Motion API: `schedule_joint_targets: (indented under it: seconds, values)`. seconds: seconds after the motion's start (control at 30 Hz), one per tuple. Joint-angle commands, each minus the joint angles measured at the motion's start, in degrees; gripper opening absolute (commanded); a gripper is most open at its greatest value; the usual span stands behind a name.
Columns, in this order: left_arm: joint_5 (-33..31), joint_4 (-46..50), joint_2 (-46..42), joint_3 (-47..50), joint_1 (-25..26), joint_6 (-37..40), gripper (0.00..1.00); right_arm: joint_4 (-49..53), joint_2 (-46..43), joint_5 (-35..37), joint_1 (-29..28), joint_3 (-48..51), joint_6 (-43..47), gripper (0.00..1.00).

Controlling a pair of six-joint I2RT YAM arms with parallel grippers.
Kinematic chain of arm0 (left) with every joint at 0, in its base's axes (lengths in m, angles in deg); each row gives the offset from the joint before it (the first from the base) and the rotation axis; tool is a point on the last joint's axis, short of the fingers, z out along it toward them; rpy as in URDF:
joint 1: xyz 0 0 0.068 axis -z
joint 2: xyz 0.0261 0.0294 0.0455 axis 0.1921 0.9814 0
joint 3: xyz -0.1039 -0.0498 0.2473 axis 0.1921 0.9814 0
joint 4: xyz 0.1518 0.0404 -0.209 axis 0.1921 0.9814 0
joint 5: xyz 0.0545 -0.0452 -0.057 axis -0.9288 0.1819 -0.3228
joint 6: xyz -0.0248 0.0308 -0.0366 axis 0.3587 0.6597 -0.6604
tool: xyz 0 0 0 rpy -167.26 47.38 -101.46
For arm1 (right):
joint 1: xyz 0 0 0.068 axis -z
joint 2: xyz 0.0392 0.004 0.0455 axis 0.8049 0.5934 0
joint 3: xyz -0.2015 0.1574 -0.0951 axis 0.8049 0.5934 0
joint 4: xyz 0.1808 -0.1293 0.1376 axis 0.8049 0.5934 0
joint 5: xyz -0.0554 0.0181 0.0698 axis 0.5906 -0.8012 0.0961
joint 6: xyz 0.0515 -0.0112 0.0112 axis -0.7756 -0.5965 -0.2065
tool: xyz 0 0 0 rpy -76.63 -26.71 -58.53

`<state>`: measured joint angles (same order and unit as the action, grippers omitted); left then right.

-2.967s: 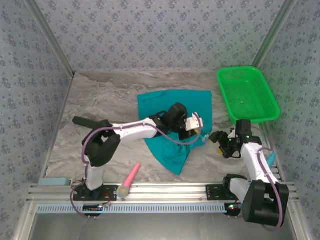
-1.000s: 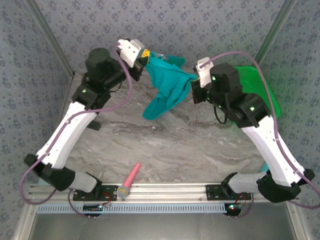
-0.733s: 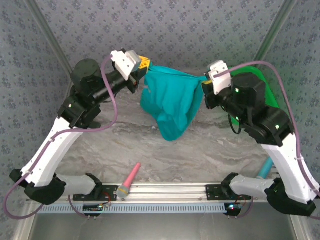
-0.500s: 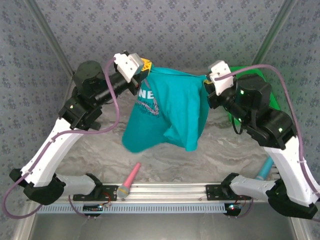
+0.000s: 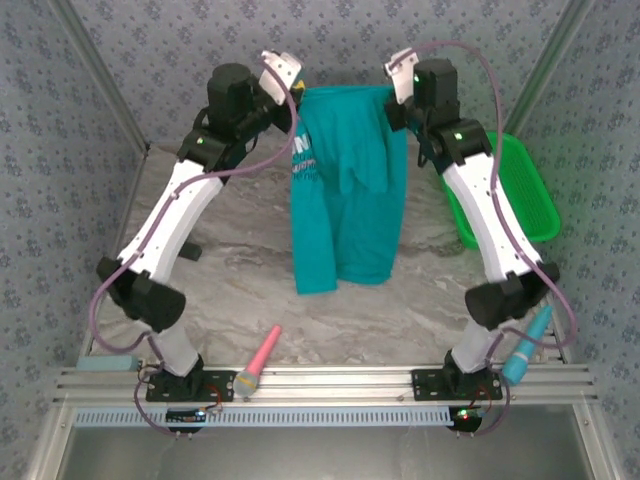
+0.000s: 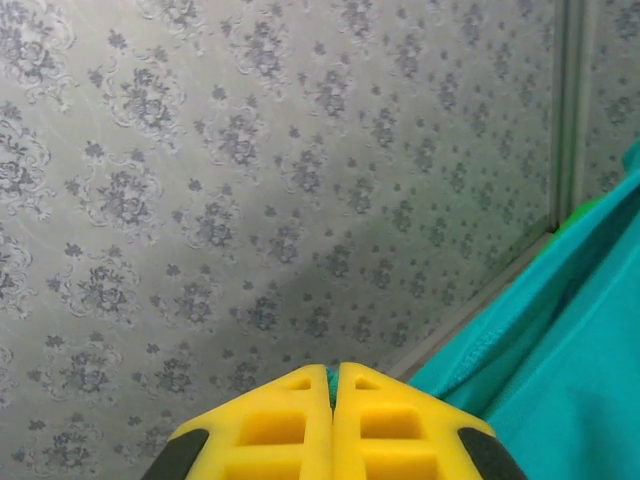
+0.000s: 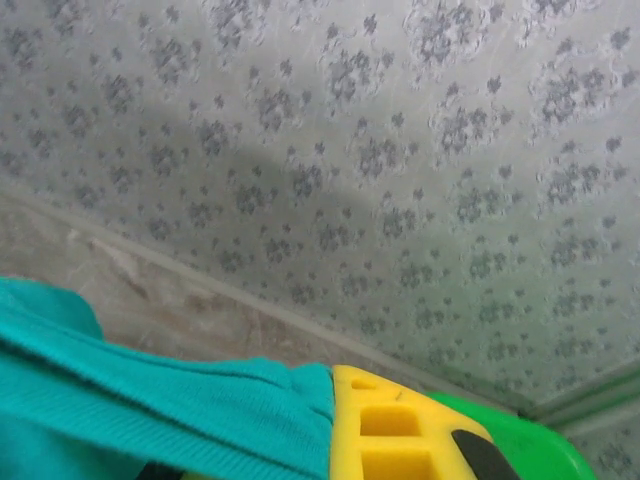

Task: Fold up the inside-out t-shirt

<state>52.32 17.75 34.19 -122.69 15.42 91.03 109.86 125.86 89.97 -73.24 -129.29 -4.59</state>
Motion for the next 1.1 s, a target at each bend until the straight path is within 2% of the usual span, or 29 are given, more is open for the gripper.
schedule_joint_targets:
  seconds: [0.0,0.1,0.13,0.2,0.3,0.33,0.4,0.5,0.57,0.67,0.7,0.73,0.77,0.8,0.83,0.9,0.93,1.0,1.07]
  values:
    - [-1.3,7.9,3.3,-16.5,-4.1,-1.0,0.0,-2.6,6.9,3.8,2.4,-18.4,0.7,0.0]
    - [-0.9,14.5,9.2,-31.3,-5.2,-1.4,0.0,2.2,15.3,2.7,1.7,-36.5,2.7,0.0]
    - [-0.5,16.0,10.3,-34.6,-5.3,-1.6,0.0,2.7,16.2,2.5,1.3,-39.4,3.6,0.0]
    - [0.4,19.0,11.0,-38.1,-5.3,-2.5,0.0,1.8,13.6,1.7,-0.1,-36.5,6.8,0.0]
    - [1.9,23.4,8.0,-33.8,-5.3,-5.5,0.0,2.6,5.7,1.4,-2.4,-23.8,10.7,0.0]
    - [2.1,24.0,6.2,-29.7,-5.3,-6.8,0.0,2.4,2.8,1.5,-2.8,-17.8,11.0,0.0]
    - [2.7,22.0,0.1,-15.5,-5.3,-10.4,0.0,-0.8,-4.9,1.8,-4.1,-1.6,12.0,0.0]
    - [4.6,7.2,-13.2,16.2,-5.3,-17.8,0.0,-6.7,-17.5,0.4,-6.7,25.6,16.5,0.01]
    - [4.5,-3.7,-22.3,36.9,-5.3,-26.3,0.05,-6.5,-24.7,-1.8,-8.9,40.3,17.8,0.05]
    - [3.7,-15.0,-34.6,63.3,-4.4,-46.1,0.27,-6.5,-34.5,-4.7,-13.8,60.8,19.9,0.19]
    - [4.5,-18.7,-38.3,71.7,-3.3,-53.9,0.31,-6.8,-37.4,-6.0,-15.9,67.8,20.7,0.25]
    - [5.7,-21.5,-41.7,80.0,-2.0,-61.0,0.37,-6.0,-39.9,-7.8,-17.9,73.4,20.8,0.34]
    - [6.7,-23.1,-44.3,85.7,-1.1,-66.3,0.48,-3.5,-41.5,-10.1,-19.9,76.7,21.8,0.44]
    - [7.8,-22.2,-47.2,91.0,-0.1,-71.1,0.59,-1.3,-43.0,-10.8,-22.4,79.8,21.6,0.5]
    - [9.1,-20.1,-50.1,94.5,0.7,-73.5,0.62,0.0,-44.7,-10.2,-24.5,82.3,21.1,0.52]
    - [10.6,-12.2,-55.6,97.1,1.0,-71.6,0.63,2.4,-46.9,-7.4,-27.7,84.7,20.9,0.55]
    - [8.0,-5.5,-58.7,96.4,1.0,-69.9,0.63,2.9,-47.6,-5.8,-28.5,84.9,21.2,0.56]
    - [2.1,2.2,-62.7,94.4,1.0,-66.0,0.63,1.9,-47.5,-6.0,-28.5,84.1,22.1,0.6]
    - [-2.3,5.4,-63.6,91.1,0.8,-62.2,0.64,-2.4,-45.9,-8.4,-27.4,83.2,23.6,0.63]
